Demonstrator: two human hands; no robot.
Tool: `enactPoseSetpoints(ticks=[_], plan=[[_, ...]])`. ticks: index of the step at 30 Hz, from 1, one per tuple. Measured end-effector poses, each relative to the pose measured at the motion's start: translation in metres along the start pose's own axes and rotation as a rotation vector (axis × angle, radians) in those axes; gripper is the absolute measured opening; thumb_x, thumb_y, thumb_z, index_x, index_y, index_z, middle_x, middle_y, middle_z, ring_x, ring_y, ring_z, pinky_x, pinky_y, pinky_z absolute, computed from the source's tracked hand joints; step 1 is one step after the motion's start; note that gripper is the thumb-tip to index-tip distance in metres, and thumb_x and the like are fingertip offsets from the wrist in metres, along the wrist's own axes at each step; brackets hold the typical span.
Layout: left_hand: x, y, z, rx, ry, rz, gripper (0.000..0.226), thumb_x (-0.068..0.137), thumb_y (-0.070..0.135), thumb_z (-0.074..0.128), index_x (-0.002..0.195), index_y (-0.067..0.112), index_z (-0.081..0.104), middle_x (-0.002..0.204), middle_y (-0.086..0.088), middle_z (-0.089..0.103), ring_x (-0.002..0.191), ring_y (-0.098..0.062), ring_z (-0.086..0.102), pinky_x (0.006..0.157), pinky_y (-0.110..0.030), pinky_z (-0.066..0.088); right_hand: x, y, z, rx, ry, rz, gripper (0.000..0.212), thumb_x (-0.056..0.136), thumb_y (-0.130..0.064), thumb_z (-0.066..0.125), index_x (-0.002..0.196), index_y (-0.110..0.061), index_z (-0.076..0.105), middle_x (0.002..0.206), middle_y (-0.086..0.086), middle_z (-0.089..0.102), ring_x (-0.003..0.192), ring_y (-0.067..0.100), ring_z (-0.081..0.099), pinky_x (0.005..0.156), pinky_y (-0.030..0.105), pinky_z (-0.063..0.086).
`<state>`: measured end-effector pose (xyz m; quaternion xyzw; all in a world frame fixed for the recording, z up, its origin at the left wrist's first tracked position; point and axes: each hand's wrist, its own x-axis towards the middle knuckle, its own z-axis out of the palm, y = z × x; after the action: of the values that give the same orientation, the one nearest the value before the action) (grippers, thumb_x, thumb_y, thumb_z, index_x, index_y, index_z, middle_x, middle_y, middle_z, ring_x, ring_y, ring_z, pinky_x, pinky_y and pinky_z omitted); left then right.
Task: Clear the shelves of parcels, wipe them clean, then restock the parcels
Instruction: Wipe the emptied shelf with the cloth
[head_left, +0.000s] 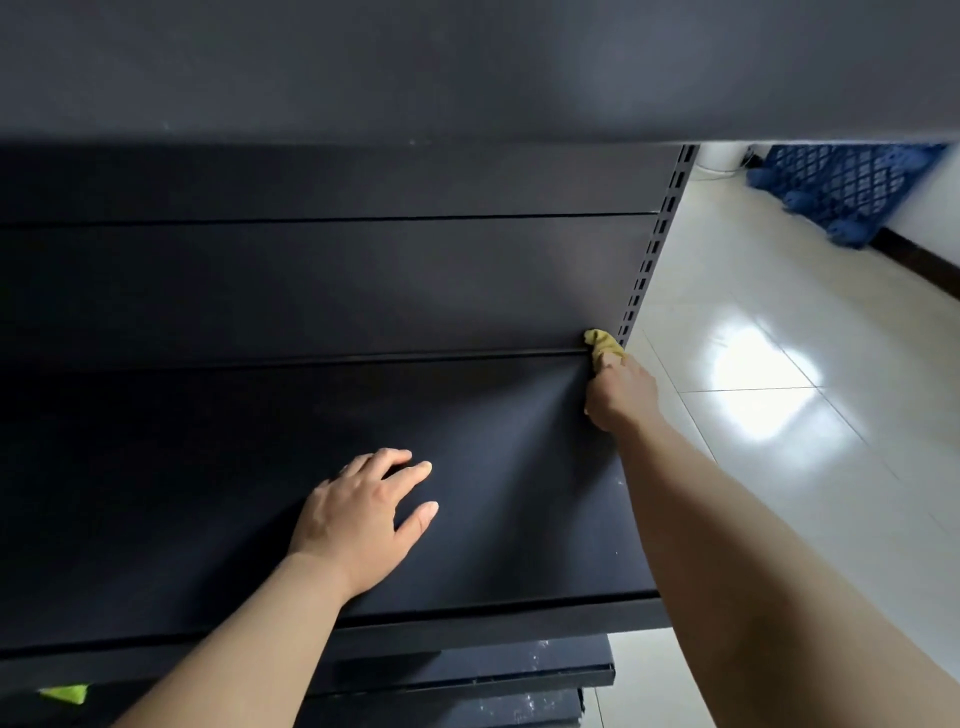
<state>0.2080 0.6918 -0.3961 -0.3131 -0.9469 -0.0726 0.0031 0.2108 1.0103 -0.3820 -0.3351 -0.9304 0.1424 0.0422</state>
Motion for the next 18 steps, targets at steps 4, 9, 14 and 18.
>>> enactPoseSetpoints(ticks=[4, 9, 14, 18], plan=[[0.001, 0.000, -0.001, 0.000, -0.028, -0.017, 0.051, 0.092, 0.062, 0.035, 0.140, 0.046, 0.038, 0.143, 0.023, 0.033, 0.132, -0.004, 0.034, 0.095, -0.032, 0.039, -0.011, 0.010, 0.000, 0.058, -0.024, 0.098, 0.049, 0.094, -0.007, 0.039, 0.142, -0.012, 0.032, 0.128, 0.024, 0.046, 0.116, 0.042, 0.049, 0.102, 0.044, 0.038], [0.003, 0.004, -0.002, 0.001, -0.068, -0.045, 0.051, 0.093, 0.060, 0.035, 0.142, 0.045, 0.035, 0.147, 0.020, 0.030, 0.135, -0.006, 0.030, 0.101, -0.033, 0.035, -0.049, 0.025, 0.003, 0.025, -0.021, 0.047, 0.046, 0.091, -0.006, 0.041, 0.136, -0.007, 0.036, 0.125, 0.023, 0.044, 0.114, 0.041, 0.047, 0.098, 0.042, 0.038], [0.004, 0.006, -0.004, -0.013, -0.109, -0.029, 0.051, 0.097, 0.053, 0.035, 0.146, 0.038, 0.032, 0.152, 0.012, 0.028, 0.139, -0.012, 0.026, 0.111, -0.035, 0.026, -0.108, 0.037, 0.005, 0.050, 0.055, -0.093, 0.056, 0.092, -0.005, 0.038, 0.147, -0.015, 0.033, 0.141, 0.017, 0.037, 0.130, 0.034, 0.033, 0.111, 0.038, 0.026], [0.003, 0.005, -0.010, -0.029, -0.184, -0.011, 0.052, 0.099, 0.044, 0.034, 0.149, 0.034, 0.026, 0.158, 0.009, 0.019, 0.145, -0.014, 0.016, 0.117, -0.040, 0.018, -0.160, 0.003, 0.017, -0.018, 0.098, -0.189, 0.063, 0.086, -0.006, 0.042, 0.147, -0.018, 0.035, 0.142, 0.015, 0.036, 0.133, 0.033, 0.032, 0.109, 0.033, 0.026]])
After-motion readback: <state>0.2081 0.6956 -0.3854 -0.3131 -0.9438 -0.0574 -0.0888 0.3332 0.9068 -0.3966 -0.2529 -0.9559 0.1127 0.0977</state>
